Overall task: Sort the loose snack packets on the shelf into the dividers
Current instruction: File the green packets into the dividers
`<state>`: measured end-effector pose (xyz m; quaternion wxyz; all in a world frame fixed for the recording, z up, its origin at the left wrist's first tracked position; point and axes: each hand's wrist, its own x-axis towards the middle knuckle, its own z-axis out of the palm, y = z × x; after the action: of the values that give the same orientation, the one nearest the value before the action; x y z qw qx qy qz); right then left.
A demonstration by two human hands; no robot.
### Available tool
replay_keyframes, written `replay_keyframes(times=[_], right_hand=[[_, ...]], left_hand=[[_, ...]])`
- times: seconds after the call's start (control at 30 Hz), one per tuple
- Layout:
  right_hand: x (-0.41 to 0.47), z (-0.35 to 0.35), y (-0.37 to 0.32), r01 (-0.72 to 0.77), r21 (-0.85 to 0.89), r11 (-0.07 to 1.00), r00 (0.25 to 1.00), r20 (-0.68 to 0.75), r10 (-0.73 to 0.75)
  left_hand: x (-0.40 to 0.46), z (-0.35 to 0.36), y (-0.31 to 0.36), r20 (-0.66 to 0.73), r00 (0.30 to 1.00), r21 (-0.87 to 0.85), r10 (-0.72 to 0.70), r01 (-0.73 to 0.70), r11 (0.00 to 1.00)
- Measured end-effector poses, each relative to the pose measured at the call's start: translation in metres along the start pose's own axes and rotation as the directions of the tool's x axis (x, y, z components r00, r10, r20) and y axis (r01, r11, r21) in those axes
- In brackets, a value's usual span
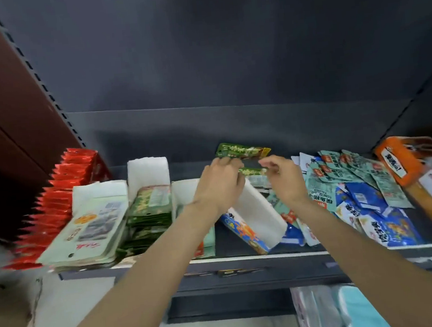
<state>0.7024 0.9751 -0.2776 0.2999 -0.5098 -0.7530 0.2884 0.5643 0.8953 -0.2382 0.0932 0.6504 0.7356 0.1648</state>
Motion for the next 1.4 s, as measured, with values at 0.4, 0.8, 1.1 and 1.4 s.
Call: replay_keyframes(times=[0.4,0.8,1.1,1.4], right_hand=[[0.069,0.008,0.126,0.091,-0.348,0.933,0.886,0.457,0.084],[0.065,-0.017,0.106,0.290,-0.597,0.748,0.916,0.400,-0.036],[0.022,-0.041,0.060,0.122,-0.257,0.959,0.984,0.158,-0.083],[-0.024,-0.009,-0.069,0.326,-0.105,0.939,0.945,0.015,-0.326]], left_hand=[[0.147,0.134,0.055,0.372,0.680,0.138,-0.633,0.633,0.762],[0.149,0.112,0.047,0.214,0.678,-0.185,-0.703,0.735,0.653],[0.082,0.031,0.047,-0.151,0.895,-0.532,-0.419,0.284,0.798],[-0.024,-0.081,-0.014,-0.538,0.807,-0.423,-0.245,-0.007,0.906]])
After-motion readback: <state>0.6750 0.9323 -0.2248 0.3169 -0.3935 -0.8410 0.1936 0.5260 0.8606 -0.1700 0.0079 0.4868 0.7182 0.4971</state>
